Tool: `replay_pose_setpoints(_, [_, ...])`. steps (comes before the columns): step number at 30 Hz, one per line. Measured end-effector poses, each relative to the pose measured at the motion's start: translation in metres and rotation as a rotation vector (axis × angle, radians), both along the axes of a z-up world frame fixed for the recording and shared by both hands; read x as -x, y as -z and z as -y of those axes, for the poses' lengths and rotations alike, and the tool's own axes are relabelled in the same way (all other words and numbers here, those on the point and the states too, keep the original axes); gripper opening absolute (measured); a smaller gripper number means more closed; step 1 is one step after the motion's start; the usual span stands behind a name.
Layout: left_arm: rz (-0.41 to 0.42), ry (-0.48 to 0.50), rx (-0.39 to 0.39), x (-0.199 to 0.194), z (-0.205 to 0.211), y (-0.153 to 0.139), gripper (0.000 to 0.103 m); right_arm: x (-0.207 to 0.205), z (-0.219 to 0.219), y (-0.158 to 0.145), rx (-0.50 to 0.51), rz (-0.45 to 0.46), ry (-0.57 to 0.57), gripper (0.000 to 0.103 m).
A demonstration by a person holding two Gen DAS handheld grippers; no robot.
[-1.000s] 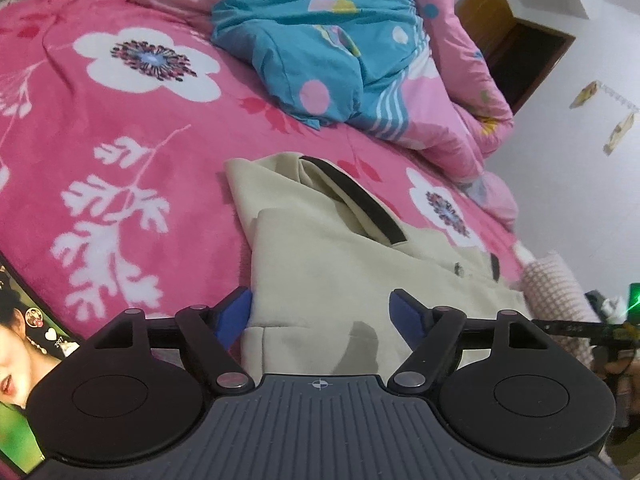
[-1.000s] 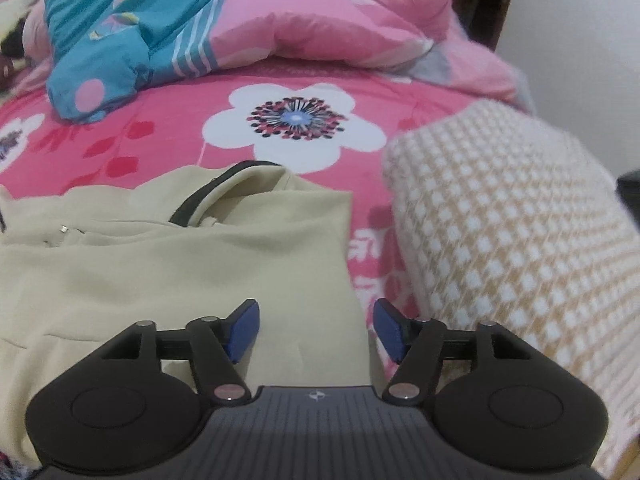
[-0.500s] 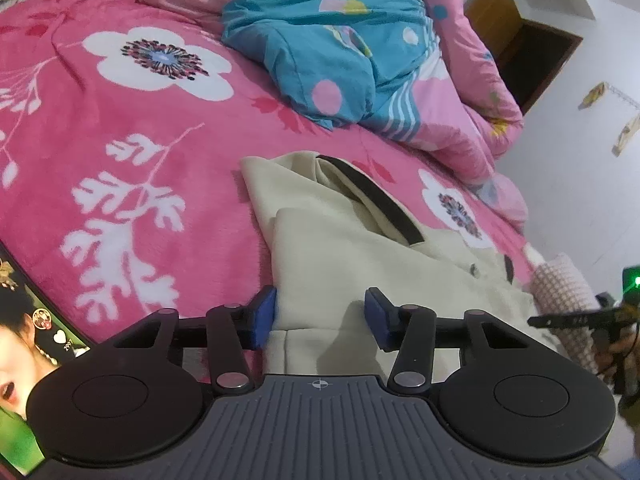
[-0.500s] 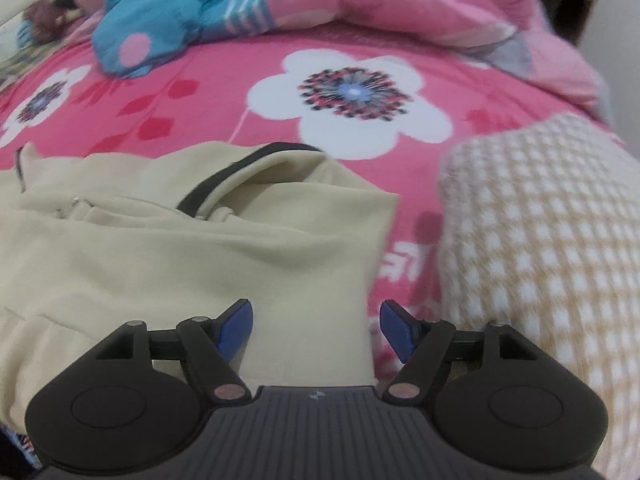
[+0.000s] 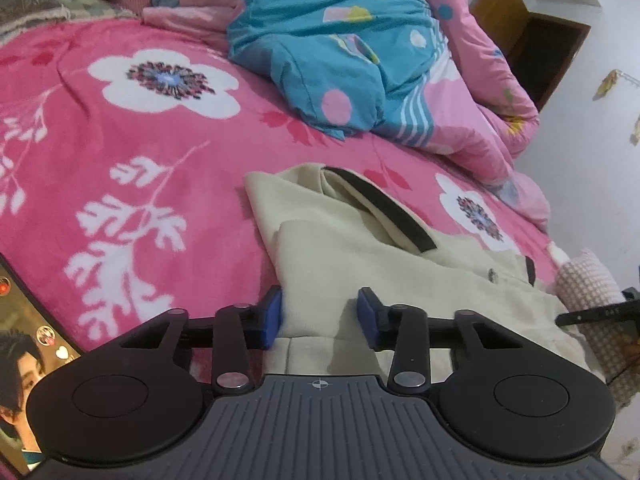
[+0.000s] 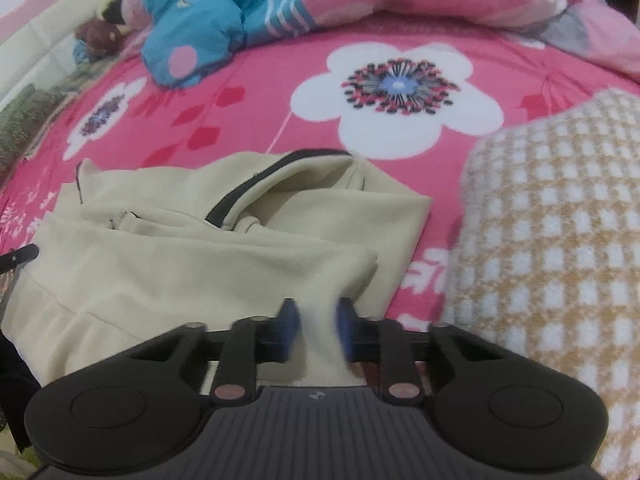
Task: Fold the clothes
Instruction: 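Close both grippers on the beige hoodie edge beside the black strap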
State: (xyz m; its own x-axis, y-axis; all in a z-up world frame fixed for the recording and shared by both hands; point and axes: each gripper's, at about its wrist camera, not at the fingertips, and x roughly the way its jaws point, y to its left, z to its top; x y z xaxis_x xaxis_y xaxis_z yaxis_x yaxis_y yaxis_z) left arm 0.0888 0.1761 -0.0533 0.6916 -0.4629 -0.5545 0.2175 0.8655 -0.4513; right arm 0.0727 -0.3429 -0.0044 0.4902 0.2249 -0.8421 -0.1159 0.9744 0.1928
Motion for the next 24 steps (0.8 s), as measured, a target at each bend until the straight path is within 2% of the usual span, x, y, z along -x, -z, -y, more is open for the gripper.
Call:
replay_pose_setpoints(2, [-0.006,-0.009,0.002,-0.001,0.0,-0.001,0.035,-0.001,-0.002,0.002,0.016,0.017,-0.003,0.021])
replay_pose_setpoints(5, [-0.026,-0.026,0.011,-0.005,0.001,0.003,0.035,-0.007,-0.008,0.009,0.019,0.025,0.009,0.033])
replay_pose_setpoints(7, [-0.028,-0.039,0.008,-0.005,0.002,0.004,0.035,-0.007,-0.007,0.01,0.009,0.042,0.011,0.033])
replay_pose_setpoints(9, [0.001,-0.039,-0.032,0.0,0.007,-0.001,0.03,-0.004,-0.005,0.009,-0.003,0.063,0.012,0.027])
replay_pose_setpoints(10, [0.02,-0.038,-0.056,0.003,0.01,-0.005,0.027,-0.002,-0.005,0.008,-0.004,0.079,0.012,0.019])
replay_pose_setpoints(12, [0.05,-0.035,-0.094,0.008,0.015,-0.01,0.027,0.007,-0.002,0.004,-0.013,0.116,0.005,0.016])
replay_pose_setpoints(14, [0.056,-0.031,-0.093,0.009,0.015,-0.012,0.027,0.01,0.001,0.002,-0.029,0.136,0.002,0.015])
replay_pose_setpoints(15, [0.054,-0.031,-0.077,0.009,0.014,-0.012,0.027,0.011,0.001,0.002,-0.034,0.141,0.0,0.015])
replay_pose_setpoints(24, [-0.028,-0.06,0.262,-0.001,-0.009,0.001,0.028,0.014,0.003,0.004,-0.082,0.175,-0.015,0.016])
